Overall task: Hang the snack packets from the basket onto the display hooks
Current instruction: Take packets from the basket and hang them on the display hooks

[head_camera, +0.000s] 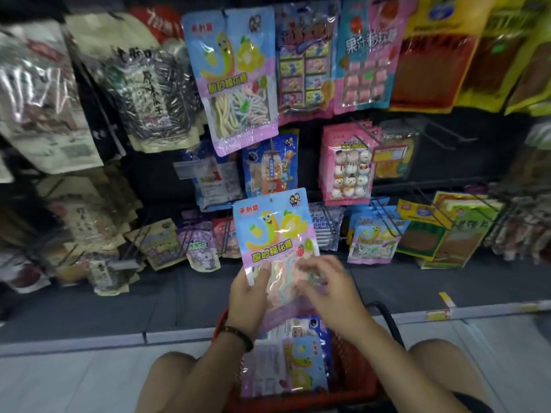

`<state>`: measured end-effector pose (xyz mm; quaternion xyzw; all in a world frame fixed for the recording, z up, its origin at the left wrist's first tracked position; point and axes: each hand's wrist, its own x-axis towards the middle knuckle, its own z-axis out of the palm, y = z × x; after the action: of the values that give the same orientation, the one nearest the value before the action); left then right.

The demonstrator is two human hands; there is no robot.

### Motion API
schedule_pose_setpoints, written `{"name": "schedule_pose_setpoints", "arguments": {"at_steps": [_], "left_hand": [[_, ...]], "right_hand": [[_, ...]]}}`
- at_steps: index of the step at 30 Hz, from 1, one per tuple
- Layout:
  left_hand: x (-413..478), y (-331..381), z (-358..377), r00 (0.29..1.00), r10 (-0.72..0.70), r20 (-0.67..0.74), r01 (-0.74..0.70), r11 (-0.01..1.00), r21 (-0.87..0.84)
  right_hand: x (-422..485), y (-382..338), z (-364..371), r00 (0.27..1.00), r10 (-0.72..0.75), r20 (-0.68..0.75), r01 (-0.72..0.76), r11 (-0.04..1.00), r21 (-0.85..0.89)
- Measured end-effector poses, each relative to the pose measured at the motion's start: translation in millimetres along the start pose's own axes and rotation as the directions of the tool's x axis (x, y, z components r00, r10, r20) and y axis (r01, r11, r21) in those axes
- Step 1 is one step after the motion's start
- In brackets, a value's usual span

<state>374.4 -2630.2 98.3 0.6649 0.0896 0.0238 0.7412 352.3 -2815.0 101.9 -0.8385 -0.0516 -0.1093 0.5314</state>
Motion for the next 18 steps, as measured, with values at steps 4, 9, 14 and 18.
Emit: {"name": "schedule_pose_setpoints", "arguments": {"at_steps": [4, 9, 14, 18], "left_hand": [[16.5, 23.5, -12.0, 0.990, -0.091, 0.104, 0.097, 0.994, -0.059], [33.8, 44.0, -22.1, 0.968, -0.032, 0.249, 0.040, 0.999, -0.024], [42.8, 76.8, -20.2, 0.978, 0.092, 0.185, -0.076, 0.992, -0.096], [57.3, 95.0, -19.5, 0.988, 0.083, 0.131, -0.074, 0.995, -0.071]], "right_hand": [[39.3, -9.7, -27.5, 0.993, 0.091, -0.082, -0.086, 0.995, 0.060], [65.0, -35.8, -39.3, 0.996, 0.093, -0.017, -0.087, 0.969, 0.230], [78.7, -46.9, -40.6, 0.996, 0.090, -0.022, -0.081, 0.960, 0.266], [90.1, -60.4, -43.1, 0.999, 0.029, 0.014, -0.031, 0.983, 0.180]]}}
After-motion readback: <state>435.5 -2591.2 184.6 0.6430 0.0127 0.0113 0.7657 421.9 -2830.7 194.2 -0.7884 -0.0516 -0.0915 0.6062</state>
